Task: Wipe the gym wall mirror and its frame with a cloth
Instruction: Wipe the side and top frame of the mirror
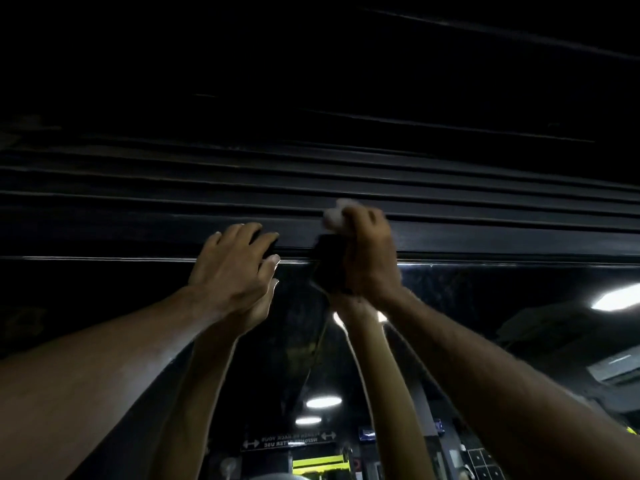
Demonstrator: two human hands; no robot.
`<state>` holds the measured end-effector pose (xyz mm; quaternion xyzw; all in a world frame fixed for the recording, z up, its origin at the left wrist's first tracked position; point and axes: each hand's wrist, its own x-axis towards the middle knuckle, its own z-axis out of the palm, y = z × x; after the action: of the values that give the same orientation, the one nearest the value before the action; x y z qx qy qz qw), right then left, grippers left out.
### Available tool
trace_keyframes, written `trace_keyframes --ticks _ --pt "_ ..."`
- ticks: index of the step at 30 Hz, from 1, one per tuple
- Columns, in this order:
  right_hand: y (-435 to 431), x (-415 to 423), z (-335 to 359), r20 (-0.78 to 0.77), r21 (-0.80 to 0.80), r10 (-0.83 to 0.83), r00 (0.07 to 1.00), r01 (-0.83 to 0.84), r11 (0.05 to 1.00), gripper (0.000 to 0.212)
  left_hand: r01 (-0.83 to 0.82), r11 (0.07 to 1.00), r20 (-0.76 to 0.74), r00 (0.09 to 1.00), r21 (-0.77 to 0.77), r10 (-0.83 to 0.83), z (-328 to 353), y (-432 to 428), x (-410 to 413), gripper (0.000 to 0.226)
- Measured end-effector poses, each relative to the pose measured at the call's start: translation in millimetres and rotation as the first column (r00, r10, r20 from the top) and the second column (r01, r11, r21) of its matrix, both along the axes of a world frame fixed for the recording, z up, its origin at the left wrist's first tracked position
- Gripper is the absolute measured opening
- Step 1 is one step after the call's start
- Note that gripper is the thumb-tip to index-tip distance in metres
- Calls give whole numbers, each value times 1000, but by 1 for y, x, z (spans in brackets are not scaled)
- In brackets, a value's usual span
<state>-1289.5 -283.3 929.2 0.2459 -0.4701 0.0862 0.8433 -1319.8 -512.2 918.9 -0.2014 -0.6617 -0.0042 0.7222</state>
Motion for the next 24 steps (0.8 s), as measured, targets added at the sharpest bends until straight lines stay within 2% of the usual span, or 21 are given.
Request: trace_keyframes --ticks 2,4,6,9,11,13,14,16,17,18,20,22,24 --pt "2 3 25 41 -190 196 980 -185 964 27 -8 1000 11 1000 5 8 2 -16 -2 66" --pt "1 1 39 144 -300 197 970 -147 942 37 -22 1000 4 1000 -13 22 4 -28 -5 66" --pt "-17 1 43 196 -179 170 966 -136 975 39 -30 999 8 1000 -26 30 5 -38 -5 66" --pt "-56 0 27 232 157 30 972 -68 985 25 -33 999 15 999 -26 33 5 -48 -5 67" --pt "-63 -3 14 213 220 -75 974 26 975 24 -22 1000 23 999 -18 22 5 -55 -6 67" --pt "-49 -6 2 139 114 -90 986 74 991 22 -4 1000 28 1000 -7 5 2 -62 -8 67" --pt "-40 -10 -3 108 -4 -71 992 71 997 22 1 1000 31 1000 -10 -1 0 -68 -9 67" --pt "-30 -13 -14 103 -233 35 994 -10 972 29 0 1000 41 999 -23 1 -2 -78 -9 67" --pt "-33 -16 -19 114 -273 59 992 -26 962 35 -2 1000 43 999 -31 3 -3 -81 -8 67" --pt "-42 -21 -26 129 -254 40 991 -6 967 42 -2 999 45 999 -34 4 -4 -85 -8 66" --pt "-72 -26 -38 169 -116 -9 986 29 993 49 -8 999 45 999 -32 9 -4 -93 -8 60" --pt "-102 -25 -41 224 42 -53 973 44 998 47 -16 999 57 998 -35 18 -4 -100 -8 55" --pt "-120 -22 -32 179 110 -100 979 82 991 38 -32 999 70 997 -36 34 -3 -106 -8 55"
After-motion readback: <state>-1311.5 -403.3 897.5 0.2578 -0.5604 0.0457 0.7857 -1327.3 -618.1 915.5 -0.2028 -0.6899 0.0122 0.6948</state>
